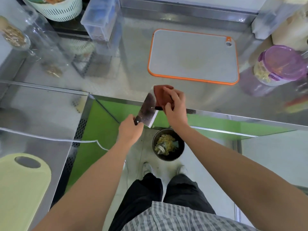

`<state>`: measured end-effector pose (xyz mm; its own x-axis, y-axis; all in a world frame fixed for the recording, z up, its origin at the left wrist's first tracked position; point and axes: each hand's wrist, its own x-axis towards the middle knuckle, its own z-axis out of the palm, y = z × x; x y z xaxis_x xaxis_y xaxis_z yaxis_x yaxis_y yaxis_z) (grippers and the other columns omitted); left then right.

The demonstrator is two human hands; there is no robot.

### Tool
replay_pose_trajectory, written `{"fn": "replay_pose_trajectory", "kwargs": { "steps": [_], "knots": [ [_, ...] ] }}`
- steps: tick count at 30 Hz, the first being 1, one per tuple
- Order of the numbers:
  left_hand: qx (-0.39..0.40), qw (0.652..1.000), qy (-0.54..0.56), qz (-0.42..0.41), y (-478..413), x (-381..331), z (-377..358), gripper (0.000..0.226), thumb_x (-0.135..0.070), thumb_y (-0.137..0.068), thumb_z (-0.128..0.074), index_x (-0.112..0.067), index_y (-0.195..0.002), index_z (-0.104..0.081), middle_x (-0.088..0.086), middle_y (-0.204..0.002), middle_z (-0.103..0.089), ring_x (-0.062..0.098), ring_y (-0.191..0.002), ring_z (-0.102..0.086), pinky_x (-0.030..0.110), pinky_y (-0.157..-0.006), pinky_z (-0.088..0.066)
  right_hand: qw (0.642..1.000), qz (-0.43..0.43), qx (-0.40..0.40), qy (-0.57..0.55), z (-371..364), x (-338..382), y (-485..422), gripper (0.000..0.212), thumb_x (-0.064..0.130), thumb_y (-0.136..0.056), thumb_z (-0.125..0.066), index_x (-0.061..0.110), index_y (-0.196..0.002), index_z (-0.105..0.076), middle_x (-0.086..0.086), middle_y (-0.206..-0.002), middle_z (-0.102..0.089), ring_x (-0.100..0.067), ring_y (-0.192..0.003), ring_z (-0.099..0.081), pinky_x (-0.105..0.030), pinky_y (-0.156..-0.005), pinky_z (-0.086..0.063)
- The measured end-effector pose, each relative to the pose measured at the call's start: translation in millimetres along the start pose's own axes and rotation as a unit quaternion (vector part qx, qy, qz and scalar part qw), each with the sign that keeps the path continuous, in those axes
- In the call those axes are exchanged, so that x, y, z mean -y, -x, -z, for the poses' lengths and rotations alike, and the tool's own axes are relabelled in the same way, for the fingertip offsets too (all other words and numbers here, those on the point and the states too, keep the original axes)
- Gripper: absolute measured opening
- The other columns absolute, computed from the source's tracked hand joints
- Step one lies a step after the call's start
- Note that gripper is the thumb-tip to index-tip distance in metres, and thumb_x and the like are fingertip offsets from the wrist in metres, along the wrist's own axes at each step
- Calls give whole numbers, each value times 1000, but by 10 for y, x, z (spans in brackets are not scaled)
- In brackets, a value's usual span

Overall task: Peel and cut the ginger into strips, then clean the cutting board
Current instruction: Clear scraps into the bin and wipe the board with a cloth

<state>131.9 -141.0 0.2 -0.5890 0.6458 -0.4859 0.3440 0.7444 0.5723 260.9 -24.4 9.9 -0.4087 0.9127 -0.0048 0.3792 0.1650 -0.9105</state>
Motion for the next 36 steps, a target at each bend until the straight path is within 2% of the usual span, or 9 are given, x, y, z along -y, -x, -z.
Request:
{"fn": "replay_pose_trajectory", "kwargs": {
  "steps": [4,11,15,20,24,26,29,33,36],
  "knots": [
    [5,997,74,10,361,-116,-227,22,-15,-86,-48,-18,-64,-46,1,-52,-50,23,-45,-51,23,-43,-38,987,94,96,89,-130,-125,389,50,-11,-84,-46,10,-127,-61,-13,-131,-41,-22,-121,-42,-27,-105,-38],
    [3,995,90,31,813,-55,-632,27,-23,-88,-46,-16,-62,-43,0,-53,-41,25,-55,-41,33,-59,-36,960,-188,39,205,586,-706,713,32,0,-91,-41,5,-105,-69,-11,-126,-40,-28,-113,-47,-32,-101,-41],
    [14,993,116,32,965,-81,-842,35,-30,-94,-38,-4,-85,-60,2,-56,-41,28,-63,-39,36,-64,-33,991,-54,-28,120,831,-563,945,48,-7,-86,-43,11,-128,-58,-10,-127,-39,-17,-110,-44,-13,-96,-35],
    [27,952,286,102,1113,-320,-1034,29,-18,-97,-40,-9,-71,-48,4,-51,-39,22,-48,-33,31,-51,-26,976,143,121,108,720,-495,1277,43,-8,-85,-51,14,-118,-68,-12,-128,-43,-17,-117,-43,-18,-102,-36],
    [15,935,329,130,1213,-329,-983,27,-20,-98,-40,-9,-77,-51,3,-55,-37,16,-47,-28,21,-41,-23,986,-18,98,132,988,-696,1246,28,-2,-90,-52,8,-108,-70,0,-111,-48,-14,-101,-52,-6,-81,-40],
    [-2,956,277,101,1233,-269,-944,33,-26,-100,-37,-12,-74,-51,4,-59,-42,21,-53,-37,25,-46,-30,984,-98,39,142,1134,-811,1167,24,0,-92,-49,2,-104,-69,-1,-110,-45,-24,-99,-59,-17,-82,-50],
    [-23,998,-57,-31,1287,-189,-890,31,-34,-102,-30,-14,-86,-47,6,-74,-52,26,-71,-51,35,-63,-41,989,-54,-23,137,1226,-708,1064,32,-3,-88,-46,7,-108,-67,-7,-120,-42,-19,-103,-52,-28,-92,-47],
    [-55,919,-347,-177,1375,-188,-865,22,-36,-100,-43,-15,-110,-44,3,-89,-60,25,-81,-61,34,-65,-48,990,34,-114,75,1306,-384,993,39,-11,-82,-42,6,-108,-65,-5,-116,-42,3,-97,-47,-6,-84,-39],
    [-40,883,-401,-241,1403,-237,-887,28,-34,-97,-51,-16,-117,-43,2,-103,-61,24,-94,-58,35,-67,-43,989,91,-64,92,1255,-388,1027,38,-10,-80,-45,6,-104,-69,-12,-122,-44,-17,-111,-46,-17,-95,-39]
  ]
}}
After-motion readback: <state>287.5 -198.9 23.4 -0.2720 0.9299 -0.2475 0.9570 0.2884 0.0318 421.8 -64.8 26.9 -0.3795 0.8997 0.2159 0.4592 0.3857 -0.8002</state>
